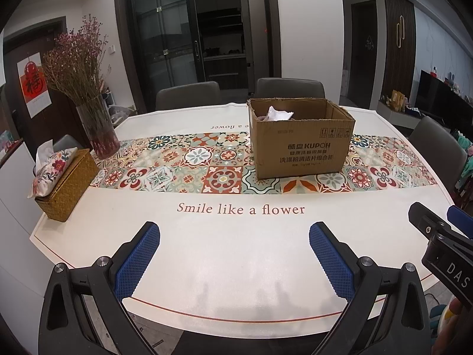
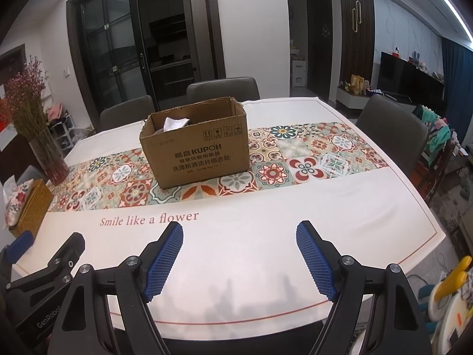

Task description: Organize soft objects

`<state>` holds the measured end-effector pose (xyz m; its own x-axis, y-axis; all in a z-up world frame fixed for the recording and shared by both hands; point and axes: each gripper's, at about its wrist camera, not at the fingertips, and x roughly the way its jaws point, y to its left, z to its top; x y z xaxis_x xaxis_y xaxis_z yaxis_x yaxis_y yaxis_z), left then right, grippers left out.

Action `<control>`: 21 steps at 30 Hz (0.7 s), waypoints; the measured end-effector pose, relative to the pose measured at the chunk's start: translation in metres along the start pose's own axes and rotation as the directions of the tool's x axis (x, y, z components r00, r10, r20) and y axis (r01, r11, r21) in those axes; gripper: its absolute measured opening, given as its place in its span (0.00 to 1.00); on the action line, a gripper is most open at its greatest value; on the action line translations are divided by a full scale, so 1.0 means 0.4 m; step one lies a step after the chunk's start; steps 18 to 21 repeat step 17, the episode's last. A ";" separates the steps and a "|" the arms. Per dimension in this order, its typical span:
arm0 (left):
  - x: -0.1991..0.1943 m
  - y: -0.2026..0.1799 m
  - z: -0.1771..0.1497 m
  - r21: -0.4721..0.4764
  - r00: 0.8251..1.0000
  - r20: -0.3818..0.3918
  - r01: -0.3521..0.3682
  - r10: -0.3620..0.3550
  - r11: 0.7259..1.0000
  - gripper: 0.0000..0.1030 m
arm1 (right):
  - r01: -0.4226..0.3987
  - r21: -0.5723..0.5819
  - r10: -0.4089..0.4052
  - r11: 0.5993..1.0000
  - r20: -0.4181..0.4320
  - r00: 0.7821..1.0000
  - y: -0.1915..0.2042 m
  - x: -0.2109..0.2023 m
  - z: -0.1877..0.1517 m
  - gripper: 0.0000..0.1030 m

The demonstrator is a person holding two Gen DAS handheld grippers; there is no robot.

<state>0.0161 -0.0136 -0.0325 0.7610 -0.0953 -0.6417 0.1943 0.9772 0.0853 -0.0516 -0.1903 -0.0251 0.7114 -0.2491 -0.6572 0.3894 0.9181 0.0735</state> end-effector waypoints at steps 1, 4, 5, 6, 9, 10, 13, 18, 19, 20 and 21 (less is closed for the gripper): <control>0.000 0.000 0.000 -0.001 1.000 -0.002 0.000 0.000 1.000 1.00 | 0.000 -0.001 0.000 1.000 -0.001 1.000 0.000 0.000 -0.001 0.78; 0.005 -0.002 -0.001 0.000 1.000 -0.010 0.004 -0.004 1.000 1.00 | -0.001 0.000 0.001 1.000 -0.004 1.000 0.000 0.000 -0.001 0.78; 0.006 -0.002 -0.001 0.001 1.000 -0.012 0.004 -0.004 1.000 1.00 | -0.001 0.001 0.001 1.000 -0.004 1.000 0.000 0.001 0.000 0.78; 0.006 -0.003 -0.001 0.002 1.000 -0.014 0.001 -0.001 1.000 1.00 | -0.001 0.001 0.001 1.000 -0.004 1.000 0.000 0.000 -0.001 0.78; 0.006 -0.003 -0.003 0.003 1.000 -0.012 -0.006 0.006 1.000 1.00 | -0.001 0.000 0.001 1.000 -0.004 1.000 0.000 0.001 -0.001 0.78; 0.006 -0.003 -0.003 0.003 1.000 -0.013 -0.008 0.008 1.000 1.00 | -0.001 0.001 0.001 1.000 -0.004 1.000 -0.001 0.000 -0.001 0.78; 0.008 -0.006 -0.005 0.009 1.000 -0.011 -0.023 0.023 1.000 1.00 | 0.000 0.000 0.000 1.000 -0.003 1.000 -0.001 0.000 -0.001 0.78; 0.014 -0.004 -0.007 0.002 1.000 -0.017 -0.015 0.015 1.000 1.00 | 0.001 0.001 -0.001 1.000 -0.004 1.000 -0.001 0.001 -0.001 0.78; 0.014 -0.004 -0.007 0.002 1.000 -0.017 -0.015 0.015 1.000 1.00 | 0.001 0.001 -0.001 1.000 -0.004 1.000 -0.001 0.001 -0.001 0.78; 0.014 -0.004 -0.007 0.002 1.000 -0.017 -0.015 0.015 1.000 1.00 | 0.001 0.001 -0.001 1.000 -0.004 1.000 -0.001 0.001 -0.001 0.78; 0.014 -0.004 -0.007 0.002 1.000 -0.017 -0.015 0.015 1.000 1.00 | 0.001 0.001 -0.001 1.000 -0.004 1.000 -0.001 0.001 -0.001 0.78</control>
